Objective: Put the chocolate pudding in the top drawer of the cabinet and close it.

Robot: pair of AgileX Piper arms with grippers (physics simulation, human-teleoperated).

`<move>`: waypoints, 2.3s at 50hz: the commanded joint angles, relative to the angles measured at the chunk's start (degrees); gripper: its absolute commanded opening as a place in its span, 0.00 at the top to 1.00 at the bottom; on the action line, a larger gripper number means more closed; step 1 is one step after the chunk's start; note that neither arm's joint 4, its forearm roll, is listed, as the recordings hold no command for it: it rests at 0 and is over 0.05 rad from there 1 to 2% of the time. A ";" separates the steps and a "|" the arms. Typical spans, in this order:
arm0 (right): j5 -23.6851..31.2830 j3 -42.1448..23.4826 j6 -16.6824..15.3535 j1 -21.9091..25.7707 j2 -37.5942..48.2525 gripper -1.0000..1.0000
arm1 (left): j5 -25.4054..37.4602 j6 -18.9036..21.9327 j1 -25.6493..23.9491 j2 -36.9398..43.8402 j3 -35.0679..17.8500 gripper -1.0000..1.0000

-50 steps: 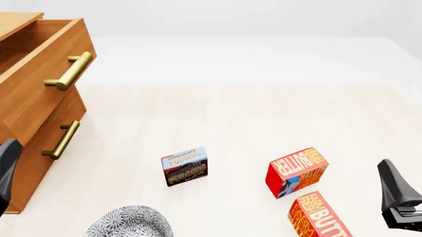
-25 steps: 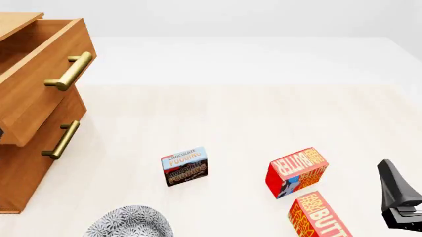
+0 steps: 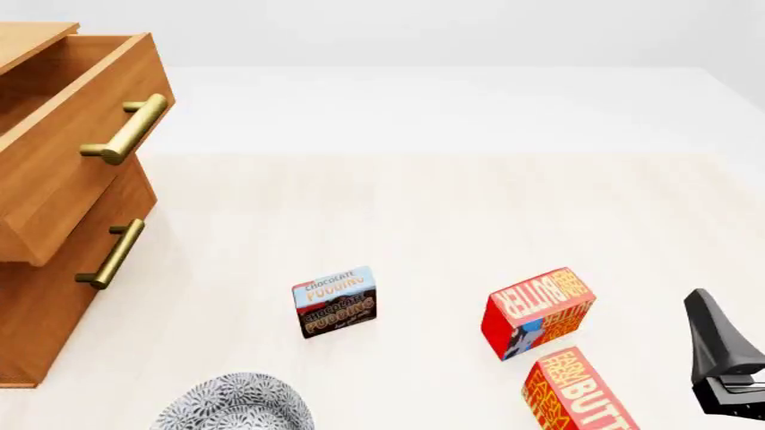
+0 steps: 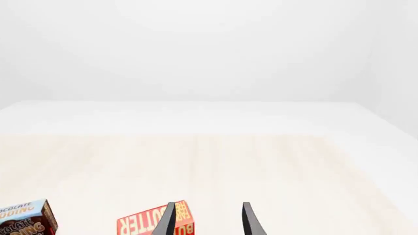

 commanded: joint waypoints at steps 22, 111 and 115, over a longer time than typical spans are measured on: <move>-0.01 0.00 -0.01 0.01 0.01 0.00 | 1.55 1.11 1.58 9.02 -9.20 0.00; 0.00 0.01 0.00 0.01 0.00 0.00 | 5.42 6.24 5.74 39.75 -23.83 0.00; -0.01 0.01 0.00 0.01 -0.01 0.00 | 6.01 6.52 5.94 39.88 -23.94 0.00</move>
